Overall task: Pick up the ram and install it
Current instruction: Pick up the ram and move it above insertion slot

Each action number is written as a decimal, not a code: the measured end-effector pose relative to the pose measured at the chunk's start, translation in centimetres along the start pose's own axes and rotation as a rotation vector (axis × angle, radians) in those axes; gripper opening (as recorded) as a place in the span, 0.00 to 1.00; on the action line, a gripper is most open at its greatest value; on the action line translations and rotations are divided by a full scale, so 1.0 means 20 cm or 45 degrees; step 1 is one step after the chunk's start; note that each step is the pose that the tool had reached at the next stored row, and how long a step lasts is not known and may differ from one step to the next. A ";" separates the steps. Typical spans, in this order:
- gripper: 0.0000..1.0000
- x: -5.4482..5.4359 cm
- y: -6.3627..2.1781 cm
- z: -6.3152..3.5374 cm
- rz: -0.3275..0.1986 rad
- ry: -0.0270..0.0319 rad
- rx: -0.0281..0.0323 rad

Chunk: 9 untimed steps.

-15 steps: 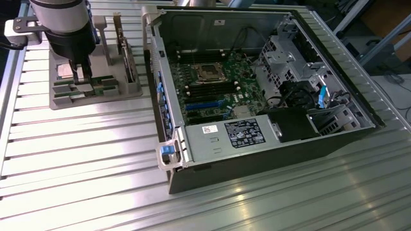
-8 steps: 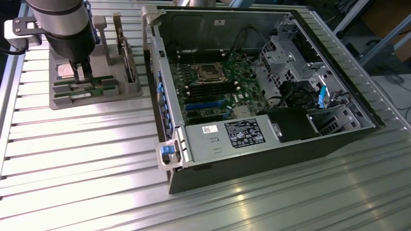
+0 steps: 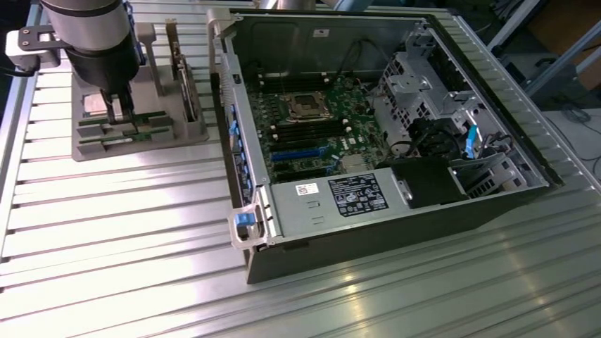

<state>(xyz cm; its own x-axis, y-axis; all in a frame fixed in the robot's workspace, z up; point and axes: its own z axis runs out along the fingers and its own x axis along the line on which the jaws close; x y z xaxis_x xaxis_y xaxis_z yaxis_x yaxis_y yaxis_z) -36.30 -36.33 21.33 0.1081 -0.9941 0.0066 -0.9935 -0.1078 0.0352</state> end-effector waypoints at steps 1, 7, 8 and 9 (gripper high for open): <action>0.36 0.00 0.000 0.000 0.000 0.0089 -0.0010; 0.36 0.00 0.001 -0.016 0.001 0.0424 -0.0049; 0.36 0.01 0.001 -0.015 0.001 0.0418 -0.0047; 0.36 0.01 0.002 -0.015 0.001 0.0414 -0.0046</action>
<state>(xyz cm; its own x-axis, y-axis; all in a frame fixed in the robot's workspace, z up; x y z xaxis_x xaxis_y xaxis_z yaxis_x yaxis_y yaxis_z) -36.30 -36.58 21.63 0.1083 -0.9934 0.0391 -0.9935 -0.1068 0.0388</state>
